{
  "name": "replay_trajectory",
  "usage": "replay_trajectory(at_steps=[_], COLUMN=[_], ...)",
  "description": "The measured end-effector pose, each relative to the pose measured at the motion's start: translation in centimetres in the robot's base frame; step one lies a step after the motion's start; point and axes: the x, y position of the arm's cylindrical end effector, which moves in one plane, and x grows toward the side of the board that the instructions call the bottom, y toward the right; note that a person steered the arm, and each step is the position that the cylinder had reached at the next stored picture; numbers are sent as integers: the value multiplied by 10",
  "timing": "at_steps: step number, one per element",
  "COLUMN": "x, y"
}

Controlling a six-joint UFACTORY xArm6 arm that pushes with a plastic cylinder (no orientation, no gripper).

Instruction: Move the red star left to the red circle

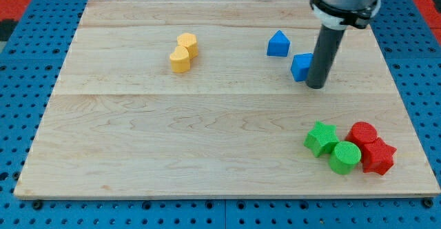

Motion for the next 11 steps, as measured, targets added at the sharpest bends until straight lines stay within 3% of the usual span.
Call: replay_trajectory(at_steps=[3,6,7,9,11], x=[-75,93,120,184,154], y=[-53,155,177,162,40])
